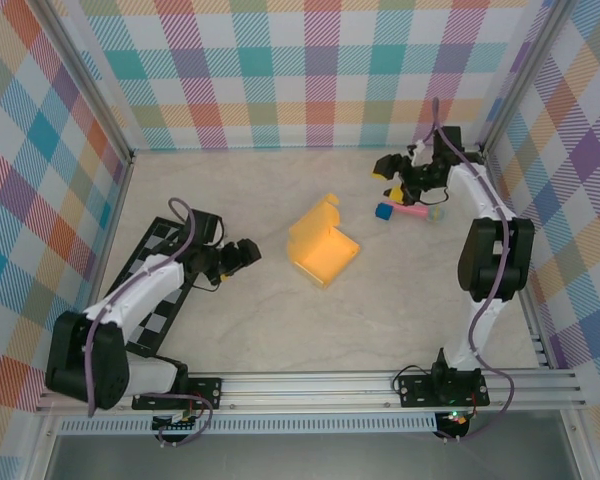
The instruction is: Fold the paper box
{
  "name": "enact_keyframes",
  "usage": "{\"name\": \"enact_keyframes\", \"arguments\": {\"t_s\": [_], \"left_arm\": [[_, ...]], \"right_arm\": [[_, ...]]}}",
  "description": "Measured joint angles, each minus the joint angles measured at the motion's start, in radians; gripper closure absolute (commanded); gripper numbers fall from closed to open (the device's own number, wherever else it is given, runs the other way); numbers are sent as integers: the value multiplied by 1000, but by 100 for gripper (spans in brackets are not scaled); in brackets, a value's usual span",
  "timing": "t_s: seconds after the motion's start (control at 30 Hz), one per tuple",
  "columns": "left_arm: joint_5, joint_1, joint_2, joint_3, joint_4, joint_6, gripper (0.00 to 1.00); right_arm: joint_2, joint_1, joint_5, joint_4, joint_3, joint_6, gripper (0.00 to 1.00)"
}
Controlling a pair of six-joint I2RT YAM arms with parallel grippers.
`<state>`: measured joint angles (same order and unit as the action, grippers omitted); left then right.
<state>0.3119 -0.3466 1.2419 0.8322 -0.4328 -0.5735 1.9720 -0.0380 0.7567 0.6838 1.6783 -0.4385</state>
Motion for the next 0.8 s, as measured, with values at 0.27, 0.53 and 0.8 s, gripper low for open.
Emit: {"name": "enact_keyframes", "arguments": {"t_s": [0.27, 0.53, 0.8], "left_arm": [[-10, -155, -57, 18, 149, 139, 14], [-91, -218, -126, -135, 368, 218, 20], [-227, -314, -35, -177, 564, 225, 44]], "right_arm": [[-82, -153, -73, -50, -104, 548, 19], [-114, -169, -64, -211, -276, 896, 43], [-104, -237, -100, -396, -364, 953, 63]]}}
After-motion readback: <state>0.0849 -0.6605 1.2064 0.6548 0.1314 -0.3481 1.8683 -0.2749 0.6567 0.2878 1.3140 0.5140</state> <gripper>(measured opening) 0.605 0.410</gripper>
